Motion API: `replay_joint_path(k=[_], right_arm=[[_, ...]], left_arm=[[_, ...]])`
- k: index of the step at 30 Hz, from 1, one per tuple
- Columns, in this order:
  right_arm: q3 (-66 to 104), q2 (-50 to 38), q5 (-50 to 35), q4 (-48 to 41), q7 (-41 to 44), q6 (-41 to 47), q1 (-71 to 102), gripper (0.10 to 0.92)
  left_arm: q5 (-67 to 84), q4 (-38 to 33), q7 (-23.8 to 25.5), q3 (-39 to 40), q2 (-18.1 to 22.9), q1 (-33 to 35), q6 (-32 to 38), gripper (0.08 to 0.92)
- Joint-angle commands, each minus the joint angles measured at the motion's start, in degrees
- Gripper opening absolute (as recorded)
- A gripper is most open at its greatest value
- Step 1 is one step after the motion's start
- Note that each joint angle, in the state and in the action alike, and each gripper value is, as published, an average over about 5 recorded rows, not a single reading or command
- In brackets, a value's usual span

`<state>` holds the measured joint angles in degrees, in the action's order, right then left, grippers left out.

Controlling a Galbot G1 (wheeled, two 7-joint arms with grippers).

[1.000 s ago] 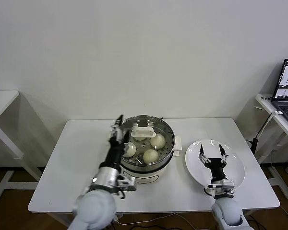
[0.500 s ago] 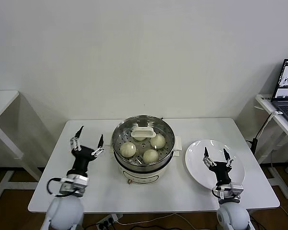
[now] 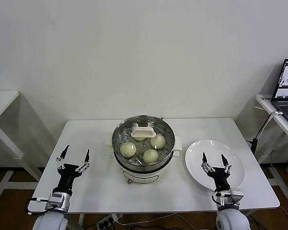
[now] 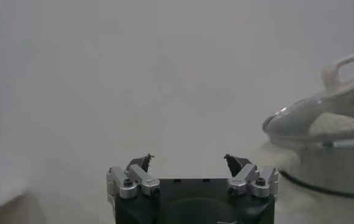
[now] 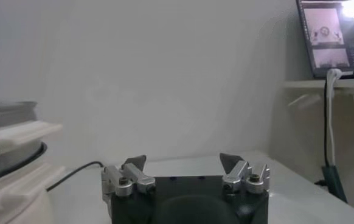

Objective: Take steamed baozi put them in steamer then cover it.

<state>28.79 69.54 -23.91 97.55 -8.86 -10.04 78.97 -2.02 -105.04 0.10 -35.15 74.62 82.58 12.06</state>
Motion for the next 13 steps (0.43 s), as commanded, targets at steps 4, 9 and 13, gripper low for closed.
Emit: replay_joint_path(k=[4,9,13], right_arm=[[-0.1,1.3,0.7,0.9,0.7,0.0,1.2,0.823],[-0.4,1.6,1.2,0.9,1.4,-1.0,1.3,0.823],[-0.5,1.8,1.3,0.7,1.6,-1.3,1.4,0.823]], left_arm=[[2.4,1.9,2.1,-2.7,-0.1,2.9,5.9,0.823],[0.0,1.4,1.8,-2.5,-0.2,3.1,6.2,0.823],[-0.2,1.3,1.9,-2.3,-0.4,3.2,6.4,0.823]])
